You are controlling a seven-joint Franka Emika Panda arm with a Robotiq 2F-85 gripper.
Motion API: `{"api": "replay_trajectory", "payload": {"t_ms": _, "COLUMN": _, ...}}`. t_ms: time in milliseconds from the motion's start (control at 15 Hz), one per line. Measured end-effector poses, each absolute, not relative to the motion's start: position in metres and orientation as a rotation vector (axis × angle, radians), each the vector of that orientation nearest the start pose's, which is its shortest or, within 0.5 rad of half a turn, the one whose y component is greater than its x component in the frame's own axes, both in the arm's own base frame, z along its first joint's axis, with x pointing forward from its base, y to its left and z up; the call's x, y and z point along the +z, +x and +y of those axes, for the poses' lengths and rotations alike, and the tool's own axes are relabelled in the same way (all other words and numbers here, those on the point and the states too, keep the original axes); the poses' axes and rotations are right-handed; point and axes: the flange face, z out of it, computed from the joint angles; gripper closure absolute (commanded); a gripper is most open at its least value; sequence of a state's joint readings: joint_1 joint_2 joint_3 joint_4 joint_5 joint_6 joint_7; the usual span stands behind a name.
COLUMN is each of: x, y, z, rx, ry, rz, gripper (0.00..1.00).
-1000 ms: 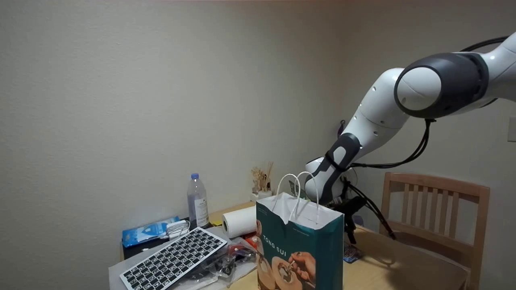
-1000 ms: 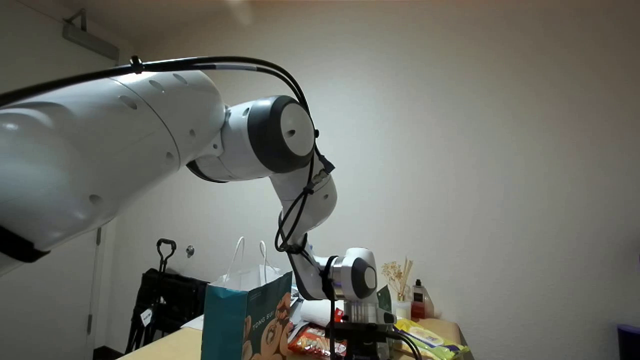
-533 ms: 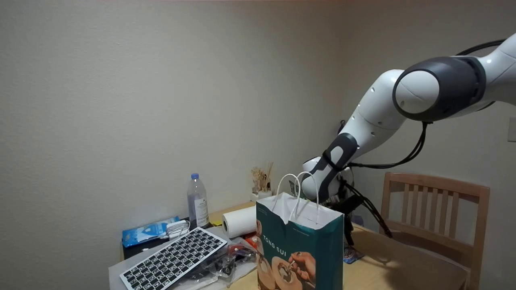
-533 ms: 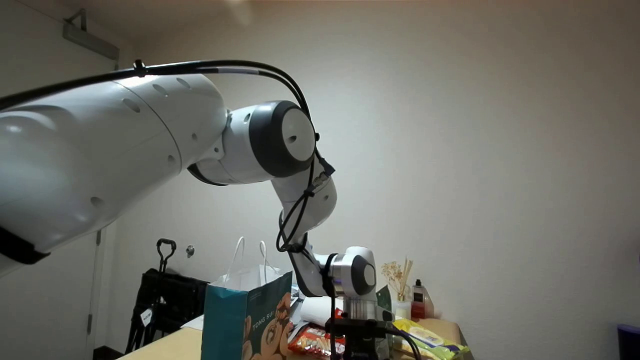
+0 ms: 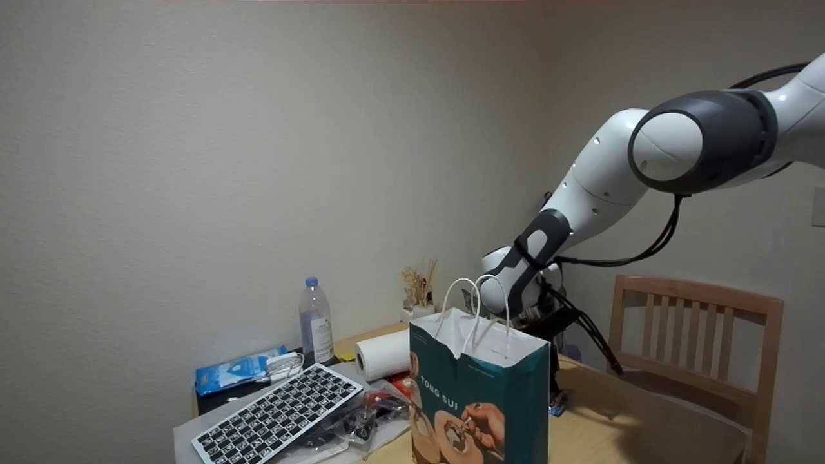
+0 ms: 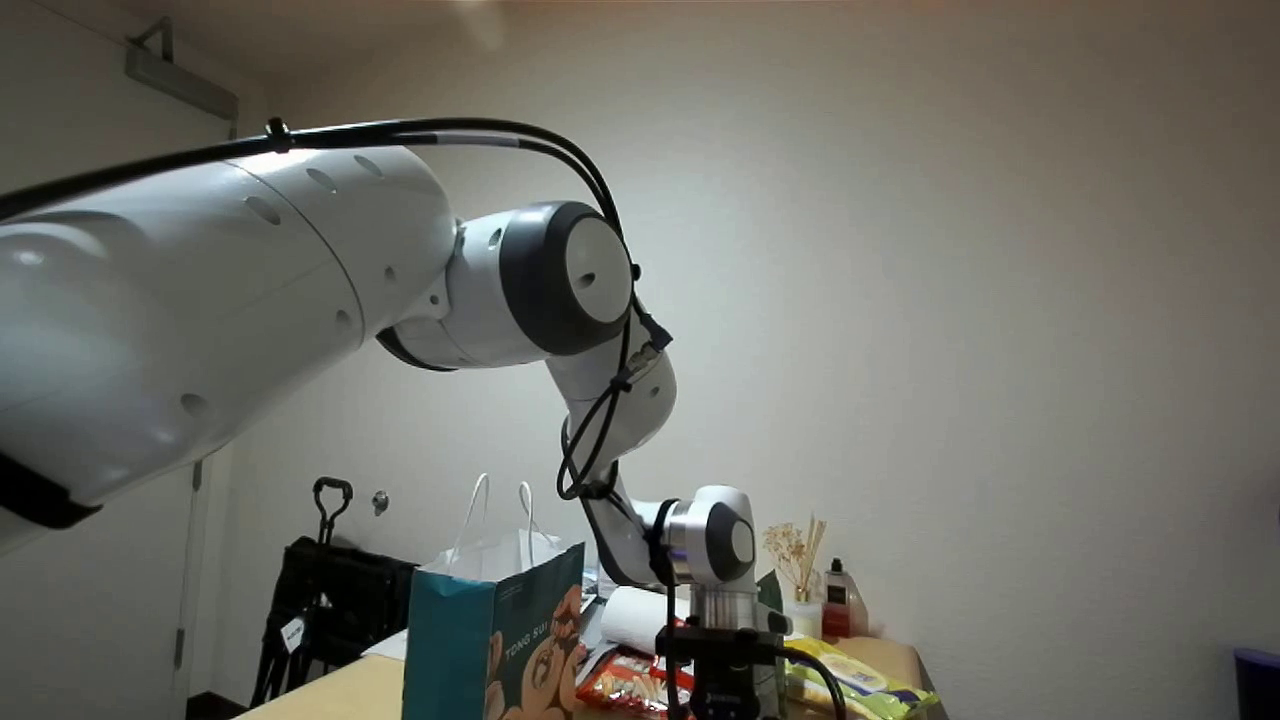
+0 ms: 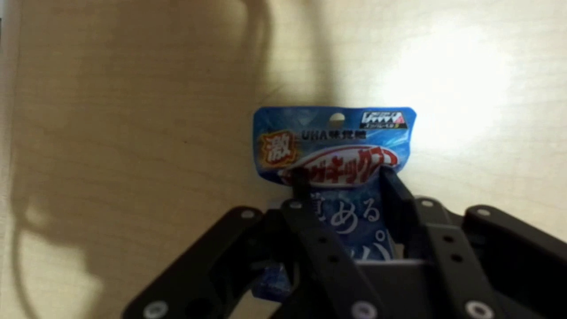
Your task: Put the blue sachet in the green paper bag.
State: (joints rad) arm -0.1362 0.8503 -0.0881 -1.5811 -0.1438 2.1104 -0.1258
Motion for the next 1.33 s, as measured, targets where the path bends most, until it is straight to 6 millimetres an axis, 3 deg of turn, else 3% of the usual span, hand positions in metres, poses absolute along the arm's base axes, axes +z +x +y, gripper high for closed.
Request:
{"api": "replay_trajectory", "payload": {"t_ms": 67, "x": 0.117, "y": 0.639, "z": -0.148, "rx": 0.557, "ry": -3.216, "rz": -0.021, "gripper": 0.92}}
{"api": "replay_trajectory", "payload": {"t_ms": 200, "x": 0.122, "y": 0.642, "z": -0.148, "rx": 0.536, "ry": -3.220, "rz": -0.020, "gripper": 0.90}}
{"api": "replay_trajectory", "payload": {"t_ms": 267, "x": 0.127, "y": 0.644, "z": -0.147, "rx": 0.517, "ry": -3.223, "rz": -0.023, "gripper": 0.93}}
{"api": "replay_trajectory", "payload": {"t_ms": 400, "x": 0.144, "y": 0.647, "z": -0.141, "rx": 0.441, "ry": -3.238, "rz": -0.035, "gripper": 0.95}}
{"api": "replay_trajectory", "payload": {"t_ms": 600, "x": 0.187, "y": 0.642, "z": -0.122, "rx": 0.290, "ry": -3.265, "rz": -0.035, "gripper": 0.93}}
{"api": "replay_trajectory", "payload": {"t_ms": 867, "x": 0.251, "y": 0.622, "z": -0.090, "rx": 0.161, "ry": -3.279, "rz": -0.011, "gripper": 0.89}}
{"api": "replay_trajectory", "payload": {"t_ms": 1333, "x": 0.235, "y": 0.626, "z": -0.093, "rx": 0.186, "ry": -3.280, "rz": -0.008, "gripper": 0.93}}
